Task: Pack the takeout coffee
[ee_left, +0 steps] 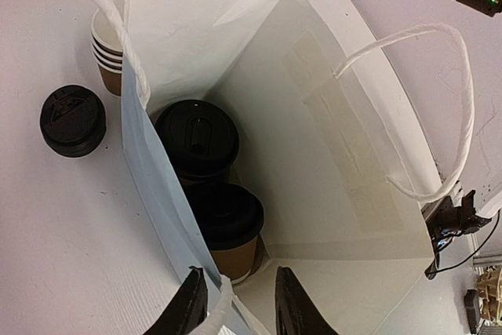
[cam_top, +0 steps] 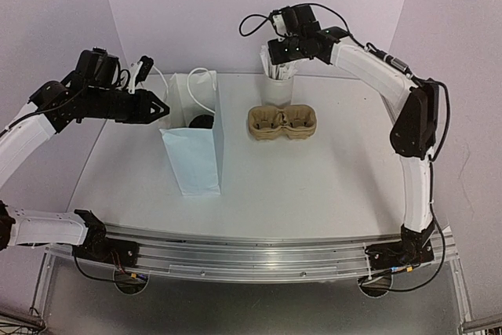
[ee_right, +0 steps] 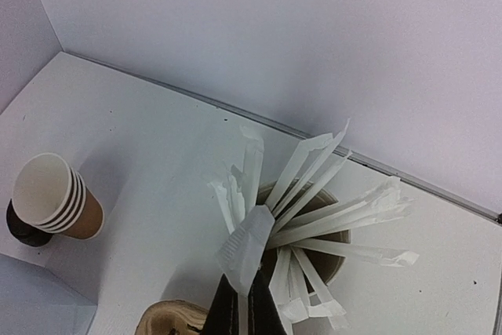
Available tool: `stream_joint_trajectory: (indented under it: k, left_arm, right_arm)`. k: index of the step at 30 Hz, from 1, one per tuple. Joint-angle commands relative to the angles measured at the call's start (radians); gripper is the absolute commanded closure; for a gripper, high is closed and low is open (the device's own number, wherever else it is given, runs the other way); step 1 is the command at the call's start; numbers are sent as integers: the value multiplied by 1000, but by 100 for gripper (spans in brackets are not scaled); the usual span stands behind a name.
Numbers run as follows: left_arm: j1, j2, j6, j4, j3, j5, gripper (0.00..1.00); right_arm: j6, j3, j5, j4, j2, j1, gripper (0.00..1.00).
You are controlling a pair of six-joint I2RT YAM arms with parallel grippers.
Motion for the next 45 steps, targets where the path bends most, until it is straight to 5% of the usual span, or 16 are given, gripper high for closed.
stream_joint_trajectory:
  k: [1,7,13,19,24,29,36,45]
  left_arm:
    - [4,-26,17,41,8,10,70]
    - [4,-31,17,49,-3,16,71]
    - [4,-30,23,55,-8,16,71]
    - [4,-20,26,66,-8,23,73]
    - [5,-21,29,66,-7,49,83]
    - [4,-32,47,58,-12,22,94]
    - [4,-43,53,56,-27,-20,100]
    - [4,-39,41,67,-30,-10,100]
  right_arm:
    - [-71,28,-8,16,-132,18,100]
    - [-78,-10,-108,108,-284,24,100]
    - [61,-205,-351,383,-463,33,100]
    - [237,-154,-616,440,-381,81,100]
    - [239,-9,-735,363,-245,153,100]
    - [183,168,-822,87,-148,165,100]
    - [115,29,-783,18,-288,165,100]
    - [131,40,-861,-75,-275,165,100]
